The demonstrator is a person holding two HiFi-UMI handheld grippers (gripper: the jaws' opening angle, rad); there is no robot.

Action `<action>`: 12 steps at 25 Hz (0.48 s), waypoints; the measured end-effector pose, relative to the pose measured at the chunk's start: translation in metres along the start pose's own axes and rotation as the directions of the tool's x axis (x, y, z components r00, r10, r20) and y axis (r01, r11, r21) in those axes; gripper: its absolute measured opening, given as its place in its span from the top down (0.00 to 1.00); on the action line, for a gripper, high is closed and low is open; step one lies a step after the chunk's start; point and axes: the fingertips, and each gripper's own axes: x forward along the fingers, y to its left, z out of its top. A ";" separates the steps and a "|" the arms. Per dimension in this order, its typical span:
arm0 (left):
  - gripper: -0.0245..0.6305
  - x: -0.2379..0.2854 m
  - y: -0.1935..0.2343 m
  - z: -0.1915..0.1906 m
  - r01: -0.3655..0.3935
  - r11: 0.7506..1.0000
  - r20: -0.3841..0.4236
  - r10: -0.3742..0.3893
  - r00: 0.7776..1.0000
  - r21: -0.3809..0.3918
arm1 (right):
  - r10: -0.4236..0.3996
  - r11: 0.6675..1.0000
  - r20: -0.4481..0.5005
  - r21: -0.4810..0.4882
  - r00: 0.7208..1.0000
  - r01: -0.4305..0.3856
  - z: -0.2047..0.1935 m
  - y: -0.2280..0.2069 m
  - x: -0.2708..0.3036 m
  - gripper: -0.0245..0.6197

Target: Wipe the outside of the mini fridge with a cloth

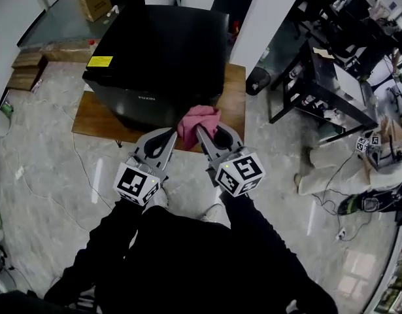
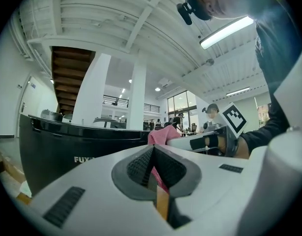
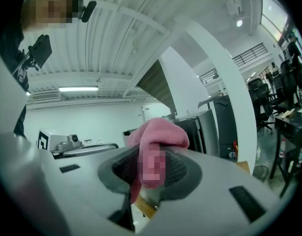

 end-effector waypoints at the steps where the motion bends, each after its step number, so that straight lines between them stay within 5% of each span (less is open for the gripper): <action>1: 0.95 -0.004 0.012 -0.001 0.011 1.000 0.003 -0.011 1.000 -0.002 | -0.027 1.000 -0.002 -0.003 1.000 0.027 -0.002 0.001 0.013 0.80; 12: 0.95 -0.005 0.073 -0.022 0.165 0.986 0.007 -0.165 0.986 -0.033 | -0.287 0.958 0.013 -0.009 0.958 0.287 -0.029 -0.014 0.078 0.80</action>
